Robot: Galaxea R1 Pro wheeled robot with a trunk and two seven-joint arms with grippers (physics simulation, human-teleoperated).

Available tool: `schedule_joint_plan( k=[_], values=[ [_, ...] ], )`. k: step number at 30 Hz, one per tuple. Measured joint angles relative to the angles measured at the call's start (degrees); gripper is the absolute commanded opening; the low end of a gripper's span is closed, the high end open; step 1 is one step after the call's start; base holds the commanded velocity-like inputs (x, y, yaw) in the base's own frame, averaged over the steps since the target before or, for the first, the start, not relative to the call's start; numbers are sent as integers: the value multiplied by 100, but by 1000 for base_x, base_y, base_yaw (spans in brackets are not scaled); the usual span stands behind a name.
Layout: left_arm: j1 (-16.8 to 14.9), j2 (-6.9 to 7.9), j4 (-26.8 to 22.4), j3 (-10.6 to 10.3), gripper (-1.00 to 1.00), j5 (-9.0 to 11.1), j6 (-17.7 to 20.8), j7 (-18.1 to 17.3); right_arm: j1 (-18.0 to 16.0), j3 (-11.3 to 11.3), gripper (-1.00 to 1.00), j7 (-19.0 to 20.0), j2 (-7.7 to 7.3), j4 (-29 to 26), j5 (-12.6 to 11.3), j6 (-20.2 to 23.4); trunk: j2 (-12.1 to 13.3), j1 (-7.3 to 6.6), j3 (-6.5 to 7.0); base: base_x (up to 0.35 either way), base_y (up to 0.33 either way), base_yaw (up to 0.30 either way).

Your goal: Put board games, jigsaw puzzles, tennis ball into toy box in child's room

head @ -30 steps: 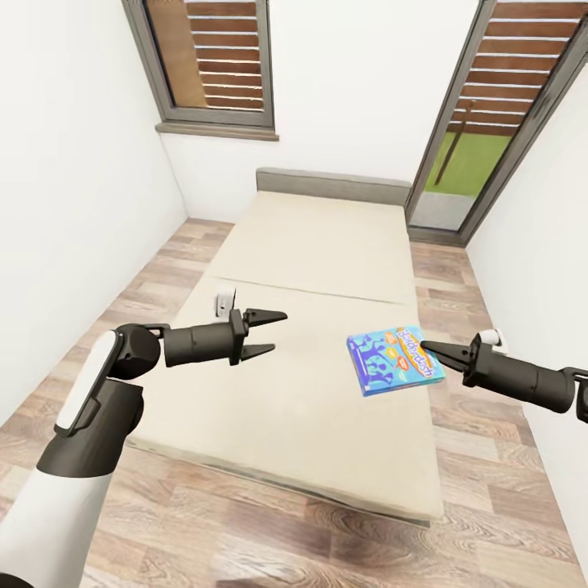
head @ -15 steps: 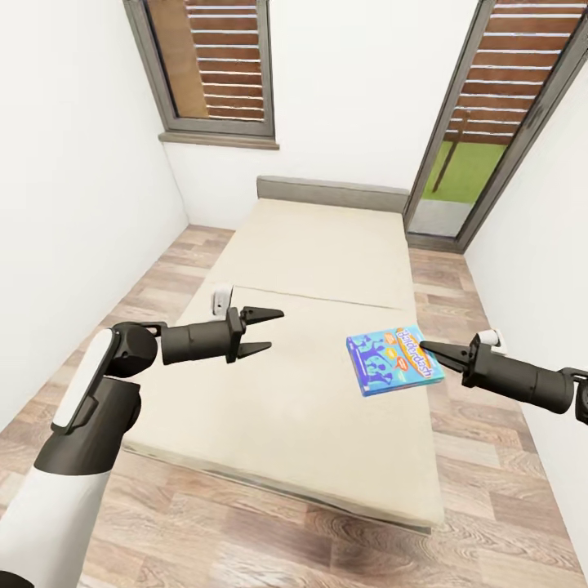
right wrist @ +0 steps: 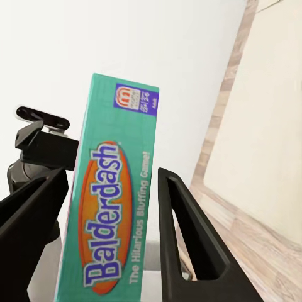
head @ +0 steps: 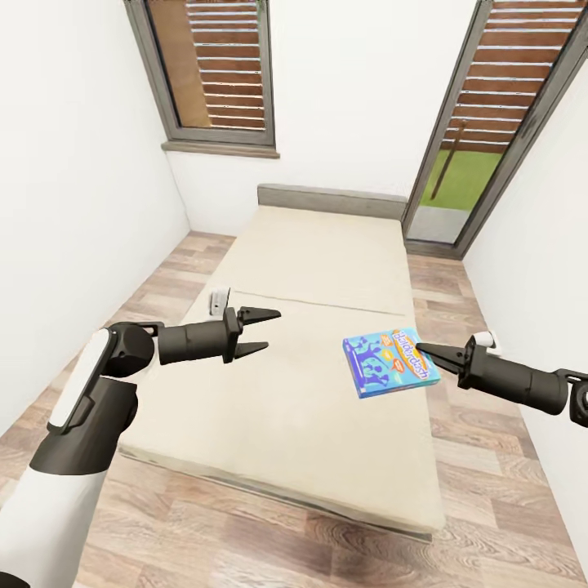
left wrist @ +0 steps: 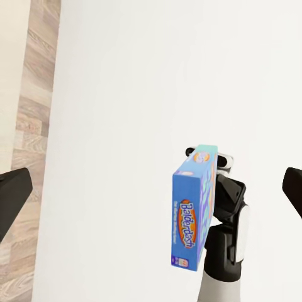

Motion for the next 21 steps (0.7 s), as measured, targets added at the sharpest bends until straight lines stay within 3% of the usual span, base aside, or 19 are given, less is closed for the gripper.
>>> schedule_joint_plan(
  k=[21],
  values=[
    [-8,17,6,-3,100,1,0,0,-1,-40,-100,-2,0,0,2,0,0,0,197,0,0,0]
  ],
)
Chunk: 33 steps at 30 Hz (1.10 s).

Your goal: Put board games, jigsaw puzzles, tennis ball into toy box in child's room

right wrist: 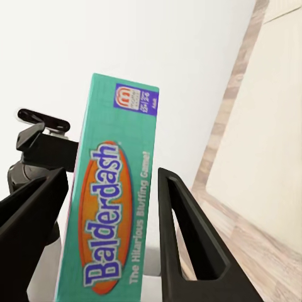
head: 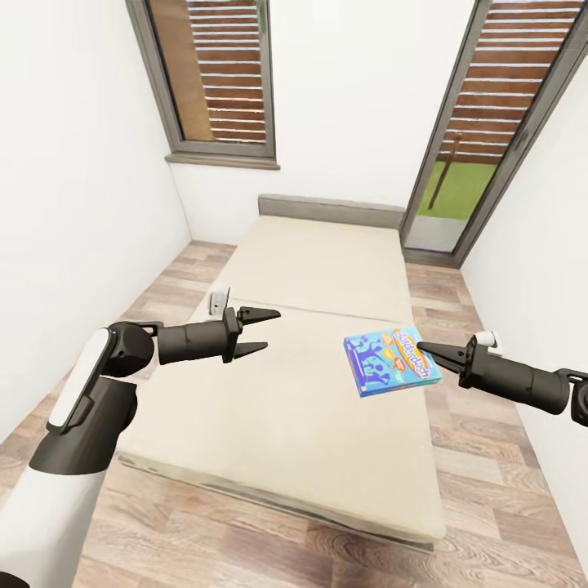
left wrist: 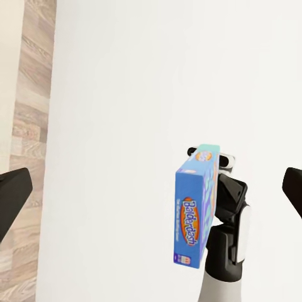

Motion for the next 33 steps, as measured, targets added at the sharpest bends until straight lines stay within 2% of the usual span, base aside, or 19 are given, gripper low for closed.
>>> schedule_joint_plan(
  k=[33],
  values=[
    [0,5,34,10,100,-9,0,8,-6,4,-100,-9,7,4,9,0,1,0,310,0,0,0]
  ],
)
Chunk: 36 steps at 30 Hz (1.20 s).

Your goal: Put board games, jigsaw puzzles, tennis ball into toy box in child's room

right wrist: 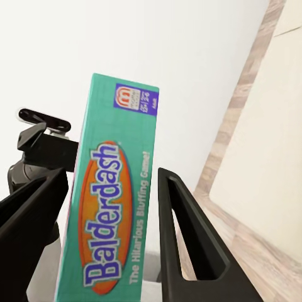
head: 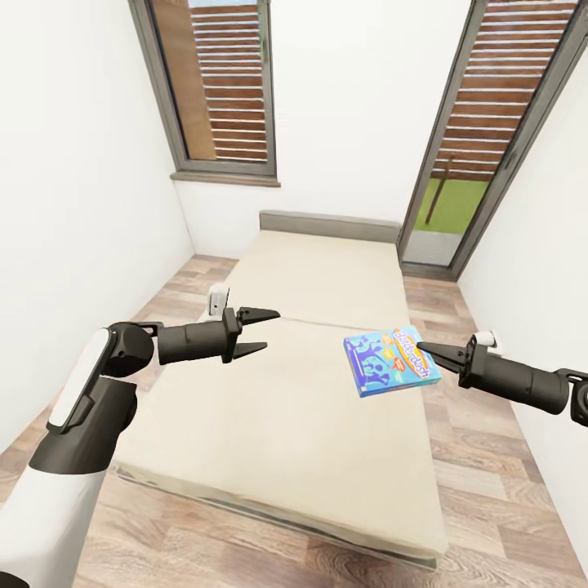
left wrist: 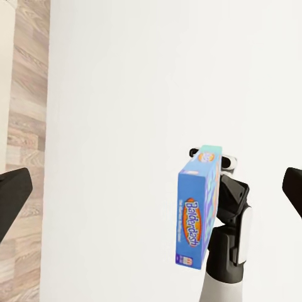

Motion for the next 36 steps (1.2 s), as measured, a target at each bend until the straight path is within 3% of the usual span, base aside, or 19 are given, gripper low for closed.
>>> schedule_joint_plan(
  k=[36],
  values=[
    [0,-3,36,0,100,-8,0,1,4,21,-100,9,0,0,0,0,0,0,338,0,0,0]
  ],
)
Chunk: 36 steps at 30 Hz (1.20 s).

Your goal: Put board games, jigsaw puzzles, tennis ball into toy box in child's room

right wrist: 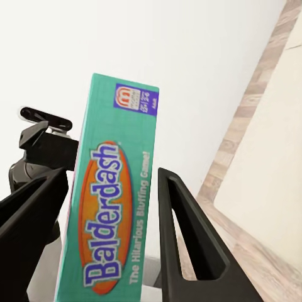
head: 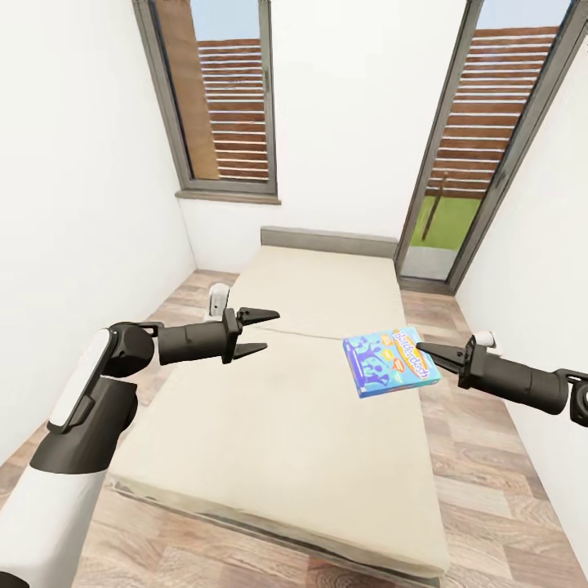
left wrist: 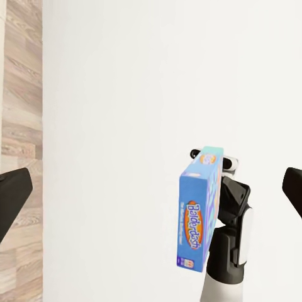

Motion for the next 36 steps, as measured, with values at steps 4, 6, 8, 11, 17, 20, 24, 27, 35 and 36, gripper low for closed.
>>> schedule_joint_plan(
  k=[4,6,8,11,17,20,24,27,35,36],
  values=[
    [0,0,1,0,100,0,0,0,2,3,-100,0,0,-1,0,0,0,0,38,0,0,0],
    [0,0,1,0,100,0,0,0,2,8,-100,-3,0,-1,1,0,0,0,56,0,0,0],
    [0,0,2,0,100,0,0,0,3,12,-100,-3,0,0,0,0,0,0,75,0,0,0],
    [0,0,2,-2,100,0,0,0,3,15,-100,-5,0,0,0,0,0,0,103,0,0,0],
    [0,0,2,0,100,-1,0,0,3,19,-100,-7,1,-1,0,0,0,0,160,0,0,0],
    [0,0,2,-2,100,0,0,0,3,19,-100,-5,2,0,0,0,0,0,188,0,0,0],
    [0,0,2,-3,100,-1,-2,0,3,18,-100,-5,2,0,0,0,0,0,223,0,0,0],
    [0,0,2,-2,100,-1,-4,0,3,14,-100,-3,3,0,-1,0,1,0,239,0,0,0],
    [28,5,14,16,100,8,-3,-13,4,10,-100,-4,30,26,172,-1,1,0,254,0,0,0],
    [40,12,29,30,100,10,-2,-16,4,7,-100,-1,45,26,223,-2,1,0,254,0,0,0]
  ],
)
